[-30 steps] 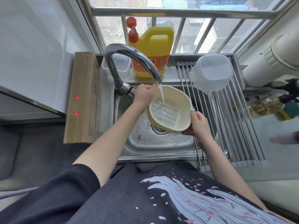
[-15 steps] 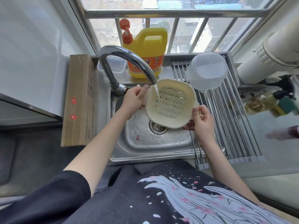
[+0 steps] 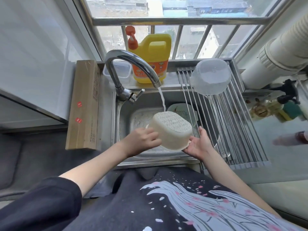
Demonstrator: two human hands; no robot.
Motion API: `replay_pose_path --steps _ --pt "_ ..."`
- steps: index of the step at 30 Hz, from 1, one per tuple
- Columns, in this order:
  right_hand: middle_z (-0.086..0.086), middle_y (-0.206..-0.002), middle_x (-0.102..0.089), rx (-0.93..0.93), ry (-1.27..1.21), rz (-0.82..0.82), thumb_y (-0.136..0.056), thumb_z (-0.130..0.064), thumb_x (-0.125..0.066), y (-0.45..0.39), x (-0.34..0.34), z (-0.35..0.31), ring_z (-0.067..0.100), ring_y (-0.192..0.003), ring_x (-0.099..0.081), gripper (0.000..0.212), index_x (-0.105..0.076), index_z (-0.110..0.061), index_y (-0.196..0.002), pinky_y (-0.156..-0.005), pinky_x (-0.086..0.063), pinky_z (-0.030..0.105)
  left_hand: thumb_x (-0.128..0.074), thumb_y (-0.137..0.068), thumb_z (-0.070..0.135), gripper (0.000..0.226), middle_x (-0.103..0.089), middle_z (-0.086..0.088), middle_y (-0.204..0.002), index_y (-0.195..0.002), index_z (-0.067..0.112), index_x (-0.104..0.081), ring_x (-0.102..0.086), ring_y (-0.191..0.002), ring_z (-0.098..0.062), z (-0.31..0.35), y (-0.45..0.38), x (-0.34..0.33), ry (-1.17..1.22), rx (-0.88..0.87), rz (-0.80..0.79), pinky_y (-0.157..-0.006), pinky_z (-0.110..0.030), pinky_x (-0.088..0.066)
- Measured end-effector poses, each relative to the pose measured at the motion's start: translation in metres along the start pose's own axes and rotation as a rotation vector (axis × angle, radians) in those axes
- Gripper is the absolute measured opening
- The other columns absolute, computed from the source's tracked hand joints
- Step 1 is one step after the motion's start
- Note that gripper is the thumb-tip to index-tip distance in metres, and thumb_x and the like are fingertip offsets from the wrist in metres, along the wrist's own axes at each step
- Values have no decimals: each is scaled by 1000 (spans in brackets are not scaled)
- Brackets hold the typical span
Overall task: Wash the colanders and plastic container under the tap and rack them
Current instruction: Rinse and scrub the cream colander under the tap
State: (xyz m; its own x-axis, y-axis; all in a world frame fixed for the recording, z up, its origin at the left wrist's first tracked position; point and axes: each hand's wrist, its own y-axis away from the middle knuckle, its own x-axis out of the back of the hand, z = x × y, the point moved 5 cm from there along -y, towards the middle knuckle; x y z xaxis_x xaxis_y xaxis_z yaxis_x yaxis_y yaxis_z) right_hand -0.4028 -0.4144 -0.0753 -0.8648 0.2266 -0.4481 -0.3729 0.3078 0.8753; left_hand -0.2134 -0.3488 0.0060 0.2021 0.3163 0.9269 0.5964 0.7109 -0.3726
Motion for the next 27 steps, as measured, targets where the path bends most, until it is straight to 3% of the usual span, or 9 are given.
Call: replay_pose_path --steps 3,6,9,11,13,18,23,25,27 --pt "23 -127 -58 1 -10 20 -88 -68 -38 -5 -10 -1 39 -114 -57 77 -49 -4 -131 -92 -50 51 -57 -79 -5 26 -51 -1 -66 -78 17 -43 -47 -57 -19 7 4 2 -10 -79 61 -47 -28 -42" --pt "14 -106 -70 84 -78 65 -92 -52 -51 -3 -19 -1 33 -101 -65 46 -64 -11 -109 -86 -54 47 -56 -78 -4 22 -54 -3 -74 -78 15 -46 -47 -67 -20 1 6 -6 78 78 50 -53 -31 -45" --pt "9 -99 -72 332 -115 15 -95 -54 -41 -3 -18 -6 28 -95 -66 45 -67 -17 -100 -89 -51 48 -56 -80 -3 19 -52 -2 -93 -88 13 -55 -51 -90 -22 -25 12 -16 486 916 72 -75 -39 -51" --pt "13 -113 -68 414 -132 -3 -97 -55 -34 -6 -9 -8 31 -109 -61 51 -64 -15 -108 -98 -45 53 -55 -90 7 27 -51 -6 -118 -116 14 -53 -53 -103 -22 -29 22 -28 1043 1544 66 -96 -42 -47" --pt "16 -125 -60 474 -105 -22 -96 -49 -37 -7 0 -11 33 -120 -53 49 -55 -11 -120 -101 -40 60 -44 -99 31 48 -43 -12 -142 -143 15 -32 -50 -119 -28 -13 12 -38 1684 1765 14 -108 -52 -35" --pt "14 -113 -58 554 87 -52 -89 -36 -52 -1 19 -25 30 -111 -51 29 -61 -14 -105 -100 -39 61 -39 -88 65 75 -22 5 -157 -150 28 -20 -19 -145 -22 -4 -7 -39 1840 1573 -3 -108 -69 -15" --pt "11 -104 -64 591 26 -51 -93 -19 -52 11 41 -37 25 -99 -60 9 -58 -12 -92 -85 -53 47 -47 -94 48 70 -22 7 -153 -151 32 -12 -37 -128 -5 9 -26 -34 1482 1242 -211 -105 -25 -33" --pt "12 -111 -64 643 42 14 -86 -29 -67 24 49 -48 32 -111 -57 23 -59 -13 -101 -88 -50 56 -47 -96 41 67 -24 8 -154 -152 30 -11 -38 -129 -4 16 -39 -33 1495 1192 -217 -100 -18 -33" --pt "15 -124 -58 682 58 69 -73 -39 -78 35 58 -62 36 -119 -53 49 -59 -14 -110 -95 -42 63 -49 -94 43 70 -17 7 -158 -152 31 -10 -29 -140 -13 21 -52 -36 1521 1169 -269 -107 -31 -30"
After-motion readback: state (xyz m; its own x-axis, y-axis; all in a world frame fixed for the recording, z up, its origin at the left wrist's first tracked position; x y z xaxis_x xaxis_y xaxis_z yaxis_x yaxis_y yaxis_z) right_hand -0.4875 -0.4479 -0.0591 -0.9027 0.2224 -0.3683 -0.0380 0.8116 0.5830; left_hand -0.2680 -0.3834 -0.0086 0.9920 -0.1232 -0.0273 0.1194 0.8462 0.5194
